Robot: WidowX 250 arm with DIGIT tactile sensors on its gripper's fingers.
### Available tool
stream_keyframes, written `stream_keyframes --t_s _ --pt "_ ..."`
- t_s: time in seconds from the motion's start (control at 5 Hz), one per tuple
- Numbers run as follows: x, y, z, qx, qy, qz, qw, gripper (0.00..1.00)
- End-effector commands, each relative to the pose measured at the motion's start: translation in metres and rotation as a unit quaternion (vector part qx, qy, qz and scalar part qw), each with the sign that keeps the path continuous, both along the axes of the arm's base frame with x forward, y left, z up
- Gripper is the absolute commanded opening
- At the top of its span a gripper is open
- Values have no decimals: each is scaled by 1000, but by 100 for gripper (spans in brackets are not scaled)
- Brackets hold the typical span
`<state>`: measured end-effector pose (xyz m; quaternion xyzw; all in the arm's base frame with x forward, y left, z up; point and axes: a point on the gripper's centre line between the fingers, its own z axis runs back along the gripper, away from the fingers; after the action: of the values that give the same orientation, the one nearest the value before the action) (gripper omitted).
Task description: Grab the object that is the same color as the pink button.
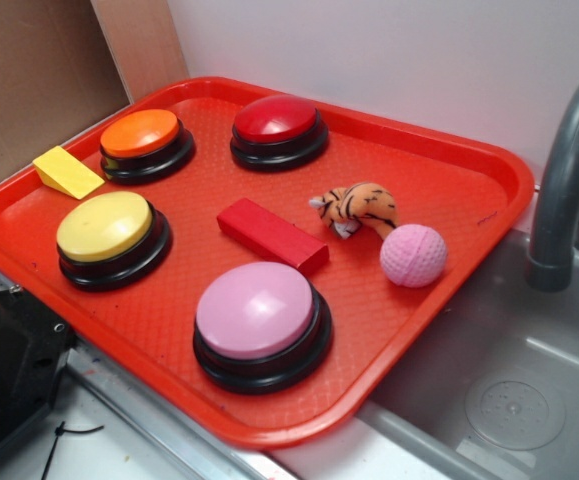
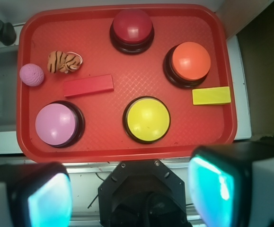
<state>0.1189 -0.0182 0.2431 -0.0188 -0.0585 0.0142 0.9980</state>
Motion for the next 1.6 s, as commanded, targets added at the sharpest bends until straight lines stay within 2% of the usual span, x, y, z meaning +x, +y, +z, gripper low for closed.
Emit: stream_keyframes --t_s 0.0,0.2,0.4,0.6,0.8,1.0,1.2,1.4 --pt "0 0 0 0 0 0 1000 100" --pt "15 -5 -8 16 -10 -95 995 100" --pt "31 -17 -12 24 -38 -217 975 100" --pt "59 -45 -29 53 -67 -336 938 100" --pt "82 -69 -46 61 -86 -450 887 100" --pt "96 -93 -68 59 -101 -552 826 100" --pt "108 -113 -91 15 -135 -607 783 100" --pt "117 -129 -113 -5 -144 -633 760 100"
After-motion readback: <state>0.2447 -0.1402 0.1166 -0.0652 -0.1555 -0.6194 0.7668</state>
